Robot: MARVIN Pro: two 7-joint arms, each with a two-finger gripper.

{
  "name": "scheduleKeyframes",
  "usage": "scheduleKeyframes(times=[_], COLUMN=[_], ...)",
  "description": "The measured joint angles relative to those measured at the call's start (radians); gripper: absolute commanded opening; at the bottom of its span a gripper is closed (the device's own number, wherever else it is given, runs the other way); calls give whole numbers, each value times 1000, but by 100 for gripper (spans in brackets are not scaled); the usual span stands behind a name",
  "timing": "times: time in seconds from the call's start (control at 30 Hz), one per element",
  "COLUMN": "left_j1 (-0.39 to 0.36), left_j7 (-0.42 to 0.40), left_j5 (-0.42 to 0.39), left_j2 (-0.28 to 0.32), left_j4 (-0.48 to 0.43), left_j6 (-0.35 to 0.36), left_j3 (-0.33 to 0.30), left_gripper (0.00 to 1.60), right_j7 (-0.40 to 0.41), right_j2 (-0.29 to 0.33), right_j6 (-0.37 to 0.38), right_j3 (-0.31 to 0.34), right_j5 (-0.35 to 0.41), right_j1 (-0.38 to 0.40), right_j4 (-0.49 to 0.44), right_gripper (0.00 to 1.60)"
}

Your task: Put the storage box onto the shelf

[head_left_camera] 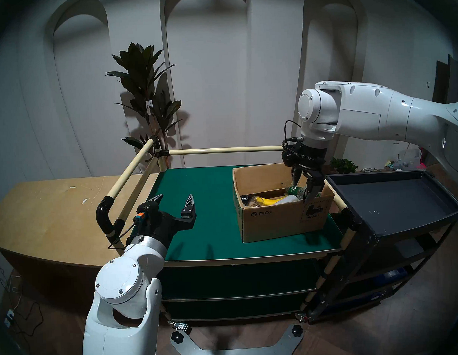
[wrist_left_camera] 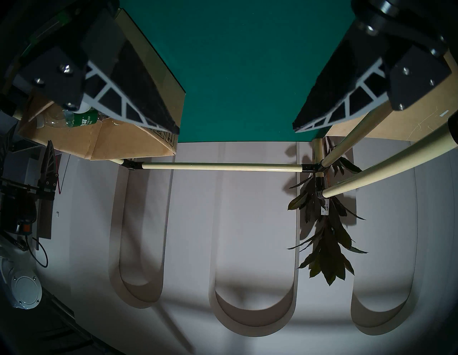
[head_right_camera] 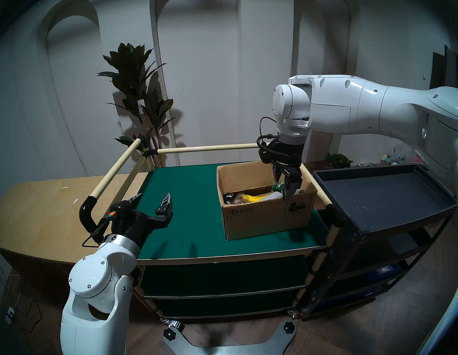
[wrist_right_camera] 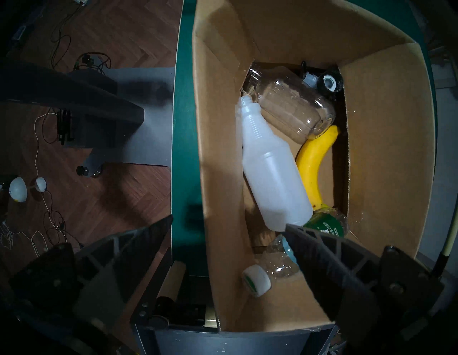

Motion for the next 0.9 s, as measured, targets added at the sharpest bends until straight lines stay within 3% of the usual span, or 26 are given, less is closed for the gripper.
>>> scheduleKeyframes(times=[0.37, 0.9], left_j1=[0, 0], left_j7=[0, 0], left_j5=[0, 0], left_j2=[0, 0], left_j4=[0, 1], left_j6=[0, 0], left_j3=[0, 0], left_gripper=[160, 160], right_j7=[-26, -114], right_j2=[104, 284], right_j6=[29, 111], right_j3=[28, 102], right_j5=[45, 201], right_j1=[66, 134], right_j4=[-131, -408], right_gripper=[160, 160])
